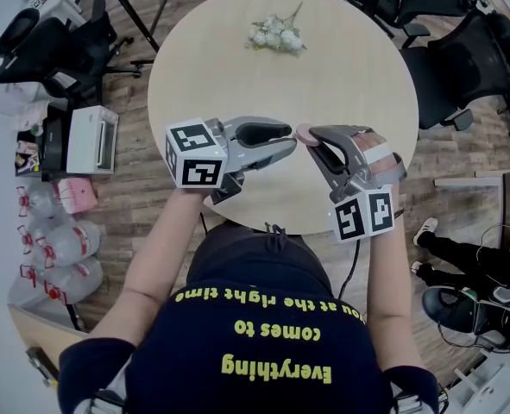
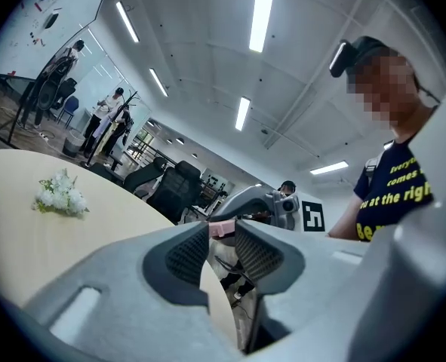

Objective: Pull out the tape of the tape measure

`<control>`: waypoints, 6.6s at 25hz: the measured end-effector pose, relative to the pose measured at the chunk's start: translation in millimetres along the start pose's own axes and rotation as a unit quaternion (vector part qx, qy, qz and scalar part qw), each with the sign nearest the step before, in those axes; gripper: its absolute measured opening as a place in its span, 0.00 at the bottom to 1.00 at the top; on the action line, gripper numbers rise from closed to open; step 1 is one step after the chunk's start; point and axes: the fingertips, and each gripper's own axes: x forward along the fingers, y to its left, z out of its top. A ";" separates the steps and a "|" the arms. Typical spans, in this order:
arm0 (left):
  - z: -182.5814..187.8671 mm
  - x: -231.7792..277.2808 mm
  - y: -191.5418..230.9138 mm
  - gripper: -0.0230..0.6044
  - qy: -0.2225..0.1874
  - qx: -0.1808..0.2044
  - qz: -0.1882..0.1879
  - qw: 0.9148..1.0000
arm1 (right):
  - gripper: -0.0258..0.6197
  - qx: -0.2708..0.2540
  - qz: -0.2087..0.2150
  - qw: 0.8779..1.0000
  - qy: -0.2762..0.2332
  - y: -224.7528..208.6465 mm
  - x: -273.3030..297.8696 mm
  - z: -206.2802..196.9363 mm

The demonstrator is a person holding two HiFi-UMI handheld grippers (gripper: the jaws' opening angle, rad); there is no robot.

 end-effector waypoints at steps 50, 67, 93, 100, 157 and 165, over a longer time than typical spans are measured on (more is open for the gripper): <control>-8.4 -13.3 20.3 0.05 0.004 -0.006 0.048 0.999 | 0.17 0.016 0.015 0.999 0.046 10.4 -2.5 -21.1; -7.8 -35.5 37.7 0.05 -0.005 -0.018 0.077 0.997 | 0.17 0.031 0.007 0.997 0.071 7.8 -5.7 -48.1; 4.0 -101.2 76.5 0.05 -0.038 -0.029 0.161 0.986 | 0.17 0.031 -0.005 0.991 0.132 -1.5 -32.1 -94.9; 4.6 -116.3 88.7 0.05 -0.044 -0.031 0.182 0.982 | 0.17 0.034 -0.005 0.989 0.145 -0.4 -36.8 -105.7; 4.4 -149.4 104.4 0.05 -0.058 -0.034 0.224 0.972 | 0.17 0.050 -0.005 0.986 0.159 8.1 -46.0 -116.3; -4.5 -133.5 95.9 0.05 -0.050 -0.045 0.199 0.978 | 0.17 0.052 -0.002 0.986 0.155 8.9 -42.0 -107.0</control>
